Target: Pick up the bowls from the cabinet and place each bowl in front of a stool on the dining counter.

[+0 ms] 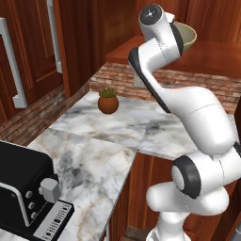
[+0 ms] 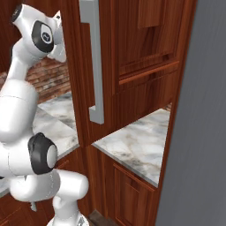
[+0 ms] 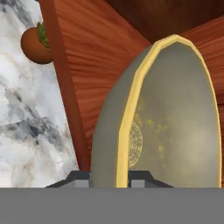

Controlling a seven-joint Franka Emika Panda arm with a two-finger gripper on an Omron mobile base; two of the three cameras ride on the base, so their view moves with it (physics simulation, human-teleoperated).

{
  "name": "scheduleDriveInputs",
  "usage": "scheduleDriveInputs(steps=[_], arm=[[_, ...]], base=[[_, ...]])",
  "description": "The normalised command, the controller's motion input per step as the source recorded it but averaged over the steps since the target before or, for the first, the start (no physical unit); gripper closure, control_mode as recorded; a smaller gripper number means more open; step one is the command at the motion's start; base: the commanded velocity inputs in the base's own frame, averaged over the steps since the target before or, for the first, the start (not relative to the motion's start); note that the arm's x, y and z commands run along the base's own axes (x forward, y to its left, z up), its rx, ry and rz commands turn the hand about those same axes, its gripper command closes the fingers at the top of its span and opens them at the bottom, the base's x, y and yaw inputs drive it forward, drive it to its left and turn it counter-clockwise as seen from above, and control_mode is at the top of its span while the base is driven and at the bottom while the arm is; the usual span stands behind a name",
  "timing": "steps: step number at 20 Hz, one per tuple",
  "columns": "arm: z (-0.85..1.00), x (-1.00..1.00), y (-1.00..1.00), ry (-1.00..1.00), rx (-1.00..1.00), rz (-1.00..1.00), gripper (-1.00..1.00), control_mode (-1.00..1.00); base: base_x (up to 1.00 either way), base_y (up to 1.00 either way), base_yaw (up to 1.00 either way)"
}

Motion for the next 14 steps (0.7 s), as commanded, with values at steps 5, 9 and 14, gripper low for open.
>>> scheduleDriveInputs(steps=[5,9,14], arm=[[0.0,-1.0,0.06,0.0,0.0,-0.01,1.0,-1.0],[0.0,-1.0,0.31,0.06,0.0,-0.04,1.0,-1.0],[-0.01,-1.0,0.25,0.11,0.0,-0.02,1.0,-1.0]], base=[[0.0,0.0,0.0],[0.0,0.0,0.0],[0.0,0.0,0.0]])
